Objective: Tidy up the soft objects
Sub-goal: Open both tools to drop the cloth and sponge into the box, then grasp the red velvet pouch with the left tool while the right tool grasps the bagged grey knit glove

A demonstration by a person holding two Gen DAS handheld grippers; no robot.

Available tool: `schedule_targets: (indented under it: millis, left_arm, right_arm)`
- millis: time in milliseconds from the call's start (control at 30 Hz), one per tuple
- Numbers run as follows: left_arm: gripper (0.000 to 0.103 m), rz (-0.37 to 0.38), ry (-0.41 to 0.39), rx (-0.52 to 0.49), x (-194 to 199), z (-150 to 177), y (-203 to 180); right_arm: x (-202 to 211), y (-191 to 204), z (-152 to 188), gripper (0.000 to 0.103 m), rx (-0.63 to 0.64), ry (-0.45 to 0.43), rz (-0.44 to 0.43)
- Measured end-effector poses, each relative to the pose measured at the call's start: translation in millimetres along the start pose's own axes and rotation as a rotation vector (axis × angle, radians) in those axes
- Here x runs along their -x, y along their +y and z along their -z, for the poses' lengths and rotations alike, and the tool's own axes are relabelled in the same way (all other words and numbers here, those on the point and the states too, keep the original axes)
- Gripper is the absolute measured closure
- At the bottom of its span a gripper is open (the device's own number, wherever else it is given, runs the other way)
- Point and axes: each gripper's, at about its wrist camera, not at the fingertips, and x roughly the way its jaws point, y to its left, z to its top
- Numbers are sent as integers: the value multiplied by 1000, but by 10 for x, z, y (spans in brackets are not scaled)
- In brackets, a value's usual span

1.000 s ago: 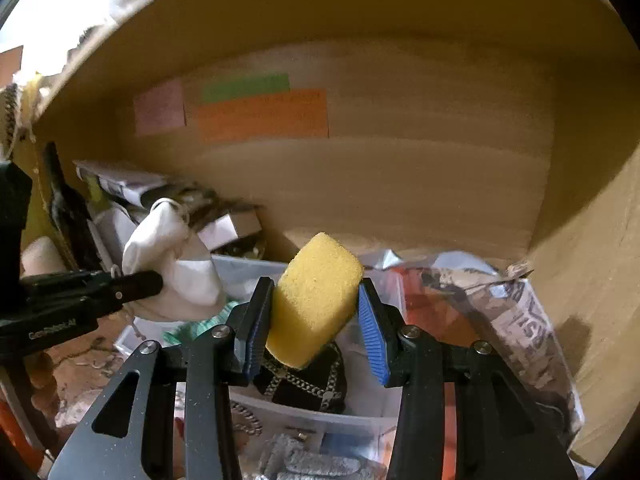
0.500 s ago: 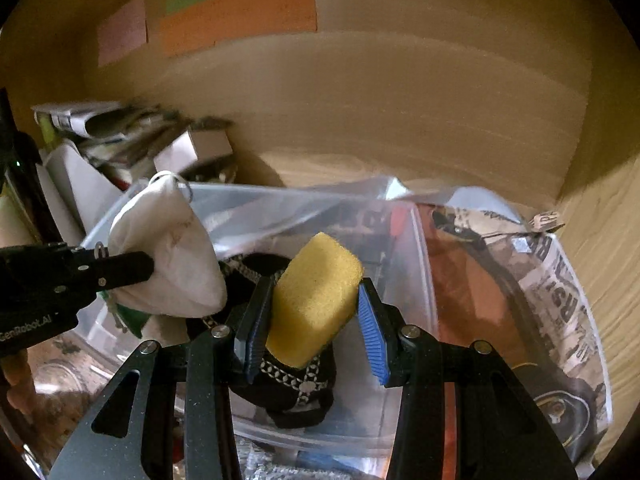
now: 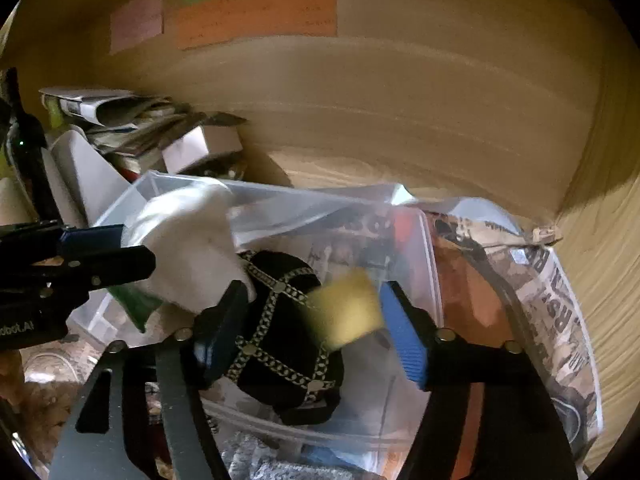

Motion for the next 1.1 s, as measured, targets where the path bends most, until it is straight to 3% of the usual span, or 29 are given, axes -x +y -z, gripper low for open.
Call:
schedule_targets:
  millis: [300,533,900,1033,1100]
  left_arm:
    - [36,-6,-107,-7,484,39,34]
    - [25,3,-144,-35,745,164,19]
    - [24,28,-44,-65,605,591,-27]
    - [24,-34,-61,-160,612,756,-160]
    - [24,-18,-40,-184,593,808,-213]
  right_arm:
    - [446,102,-58,20,39,-113,14]
    - [728,182,80,19,68,-156,12]
    - [642,124,569,19,10,-46,0]
    - [505,52,741,19,-23,29,-11]
    - [459,7,821,19,-35,55,-10]
